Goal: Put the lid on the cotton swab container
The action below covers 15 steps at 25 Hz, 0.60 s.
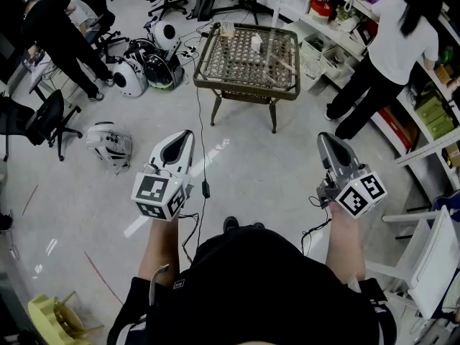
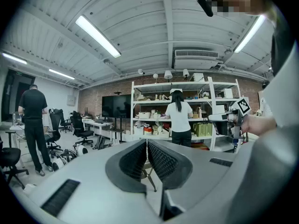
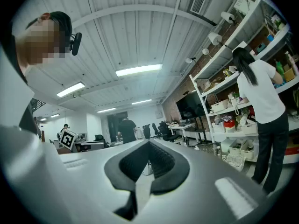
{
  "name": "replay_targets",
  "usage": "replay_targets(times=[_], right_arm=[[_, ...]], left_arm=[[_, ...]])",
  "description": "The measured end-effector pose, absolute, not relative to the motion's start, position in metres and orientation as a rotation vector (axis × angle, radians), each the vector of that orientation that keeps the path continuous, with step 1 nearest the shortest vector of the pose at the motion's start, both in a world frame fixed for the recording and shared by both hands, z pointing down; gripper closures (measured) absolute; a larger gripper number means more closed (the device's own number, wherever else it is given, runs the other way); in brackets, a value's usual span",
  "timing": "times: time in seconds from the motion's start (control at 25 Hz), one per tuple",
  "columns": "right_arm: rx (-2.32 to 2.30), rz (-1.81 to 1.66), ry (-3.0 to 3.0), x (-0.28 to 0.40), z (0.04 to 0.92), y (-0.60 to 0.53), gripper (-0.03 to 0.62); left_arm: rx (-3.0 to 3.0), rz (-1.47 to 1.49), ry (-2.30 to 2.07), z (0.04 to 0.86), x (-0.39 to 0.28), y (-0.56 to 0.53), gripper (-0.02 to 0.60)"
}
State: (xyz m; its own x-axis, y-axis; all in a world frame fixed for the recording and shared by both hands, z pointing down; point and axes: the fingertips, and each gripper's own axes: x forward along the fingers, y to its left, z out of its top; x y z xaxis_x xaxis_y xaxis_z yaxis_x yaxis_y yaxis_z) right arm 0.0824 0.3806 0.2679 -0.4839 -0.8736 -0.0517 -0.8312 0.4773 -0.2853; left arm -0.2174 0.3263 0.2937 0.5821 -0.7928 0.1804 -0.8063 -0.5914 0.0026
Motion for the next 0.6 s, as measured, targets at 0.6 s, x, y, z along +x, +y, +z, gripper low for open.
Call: replay_targets(times=[0.6], right_arm=[[-1.446,-0.354,2.490,0.101,0.275,0.387,0.586]], left_arm=[[2.683,0.217,-1.305,0.300,-0.187,0.326,0.566]])
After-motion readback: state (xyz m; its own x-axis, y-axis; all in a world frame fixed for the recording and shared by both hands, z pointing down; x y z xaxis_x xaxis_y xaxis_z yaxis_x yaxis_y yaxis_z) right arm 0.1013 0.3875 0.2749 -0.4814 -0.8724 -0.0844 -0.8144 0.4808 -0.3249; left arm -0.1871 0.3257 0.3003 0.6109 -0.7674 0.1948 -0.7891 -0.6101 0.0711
